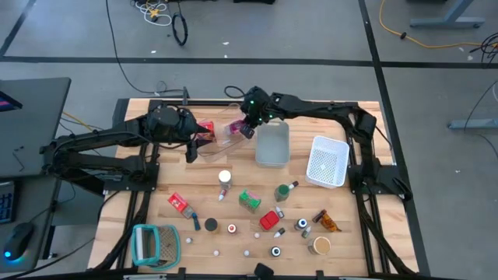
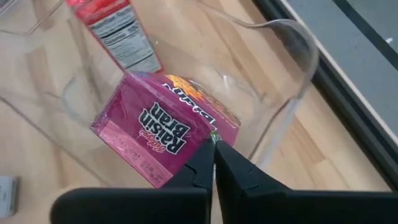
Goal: Pick & Place Kitchen Items
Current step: Put the purple cereal box into the transparent bin, then put the green cereal box into the transparent bin
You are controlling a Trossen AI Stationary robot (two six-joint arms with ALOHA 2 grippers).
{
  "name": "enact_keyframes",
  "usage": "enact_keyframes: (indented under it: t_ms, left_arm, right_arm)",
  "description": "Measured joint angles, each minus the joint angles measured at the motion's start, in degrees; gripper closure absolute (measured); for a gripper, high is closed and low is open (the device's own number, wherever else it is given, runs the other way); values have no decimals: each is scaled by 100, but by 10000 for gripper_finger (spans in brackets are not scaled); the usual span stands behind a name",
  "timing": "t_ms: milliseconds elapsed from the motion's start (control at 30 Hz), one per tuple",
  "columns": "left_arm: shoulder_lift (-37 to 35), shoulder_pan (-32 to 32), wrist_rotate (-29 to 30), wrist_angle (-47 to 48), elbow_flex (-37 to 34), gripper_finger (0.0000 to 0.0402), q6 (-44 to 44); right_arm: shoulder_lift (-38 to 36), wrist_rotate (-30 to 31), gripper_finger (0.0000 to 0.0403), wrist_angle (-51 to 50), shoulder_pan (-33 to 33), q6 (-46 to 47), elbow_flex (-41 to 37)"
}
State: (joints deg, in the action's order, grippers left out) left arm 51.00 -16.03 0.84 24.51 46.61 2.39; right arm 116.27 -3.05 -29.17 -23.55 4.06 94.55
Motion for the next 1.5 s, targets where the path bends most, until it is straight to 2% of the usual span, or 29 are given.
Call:
enact_keyframes:
  t_ms: [167, 333, 533, 633, 867, 1033, 1133, 1233, 1400, 1500]
  left_arm:
    - [0, -2, 0, -2, 0, 213, 0]
    - [0, -1, 2, 1, 0, 213, 0]
    - [0, -2, 0, 1, 0, 213, 0]
    - [0, -2, 2, 1, 0, 213, 0]
    - [53, -2, 0, -6, 4, 214, 133]
    - [315, 2, -14, 32, 9, 221, 101]
    - [591, 2, -52, -8, 9, 224, 121]
    - [825, 58, -105, -68, 9, 228, 175]
    - [1052, 454, -294, -399, 4, 228, 338]
    - [1083, 802, -388, -611, 4, 228, 393]
  right_arm:
    - [-2, 6, 347, 84, -78, -1, 1]
    - [-2, 41, 304, 585, -126, -3, 1]
    - [-2, 356, 282, 1352, -169, -3, 1]
    - [-2, 226, 281, 1552, -172, -3, 1]
    - [-119, -974, 298, 1298, 16, -285, 1]
    - [-536, -965, 322, 572, 329, -750, 1]
    - [-851, -946, 334, 117, 657, -1308, 1]
    - [-1110, -951, 341, -287, 1054, -1486, 1]
    - [-1381, -949, 342, -965, 1739, -1543, -5]
    - [-1438, -874, 342, -818, 2132, -1415, -218]
